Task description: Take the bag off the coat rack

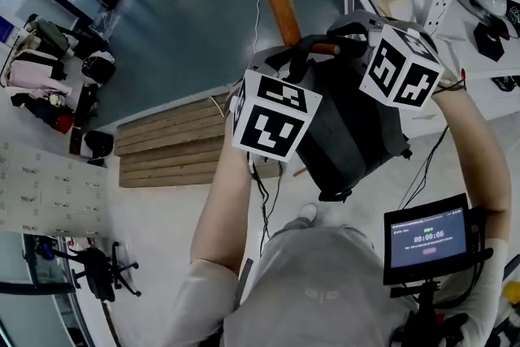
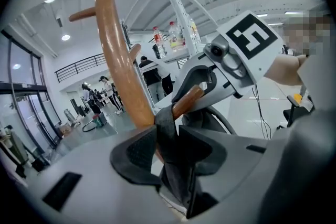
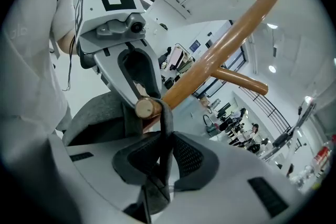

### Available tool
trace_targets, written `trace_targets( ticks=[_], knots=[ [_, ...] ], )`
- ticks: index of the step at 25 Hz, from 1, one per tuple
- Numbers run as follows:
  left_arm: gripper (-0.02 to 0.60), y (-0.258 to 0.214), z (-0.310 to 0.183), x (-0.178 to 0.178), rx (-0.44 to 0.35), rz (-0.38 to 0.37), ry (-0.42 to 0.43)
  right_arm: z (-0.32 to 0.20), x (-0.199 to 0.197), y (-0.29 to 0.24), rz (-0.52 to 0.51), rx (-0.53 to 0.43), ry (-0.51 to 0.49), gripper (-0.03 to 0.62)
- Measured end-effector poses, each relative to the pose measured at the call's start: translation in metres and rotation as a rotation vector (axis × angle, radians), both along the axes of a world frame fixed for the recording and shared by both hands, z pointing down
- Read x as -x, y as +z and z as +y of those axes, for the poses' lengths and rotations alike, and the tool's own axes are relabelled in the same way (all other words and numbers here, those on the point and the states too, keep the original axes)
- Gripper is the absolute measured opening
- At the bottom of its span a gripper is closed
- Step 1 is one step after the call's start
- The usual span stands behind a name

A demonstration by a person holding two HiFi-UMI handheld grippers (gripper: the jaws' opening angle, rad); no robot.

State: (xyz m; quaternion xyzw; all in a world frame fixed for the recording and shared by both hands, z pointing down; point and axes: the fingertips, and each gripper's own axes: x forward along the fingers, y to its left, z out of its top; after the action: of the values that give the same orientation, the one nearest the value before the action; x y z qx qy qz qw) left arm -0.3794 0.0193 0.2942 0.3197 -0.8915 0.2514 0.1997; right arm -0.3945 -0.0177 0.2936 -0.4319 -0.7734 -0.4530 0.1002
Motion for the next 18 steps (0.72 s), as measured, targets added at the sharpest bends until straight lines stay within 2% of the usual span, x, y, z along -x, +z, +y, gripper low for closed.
trace_targets(
  ticks=[7,13,16,18],
  knots=[
    [0.114,0.0014,0.0013,0.0049,-0.048,-0.007,-0.044,0.0006,0.0031,0.0031,-0.022,0.022,0.062,0.048],
    [0.097,0.0038,0.001,0.0055,-0.12,0.0,-0.049,0.0036,0.0022,0.0052,0.008,0.101,0.113,0.039],
    [0.086,0.0035,0.0003,0.0071,-0.136,-0.036,-0.07,0.0027,0.0039,0.005,-0.014,0.127,0.137,0.037],
    [0.081,0.0032,-0.0022,0.0081,-0.157,-0.06,-0.078,0.0001,0.0059,0.0035,-0.012,0.178,0.169,0.037]
  ],
)
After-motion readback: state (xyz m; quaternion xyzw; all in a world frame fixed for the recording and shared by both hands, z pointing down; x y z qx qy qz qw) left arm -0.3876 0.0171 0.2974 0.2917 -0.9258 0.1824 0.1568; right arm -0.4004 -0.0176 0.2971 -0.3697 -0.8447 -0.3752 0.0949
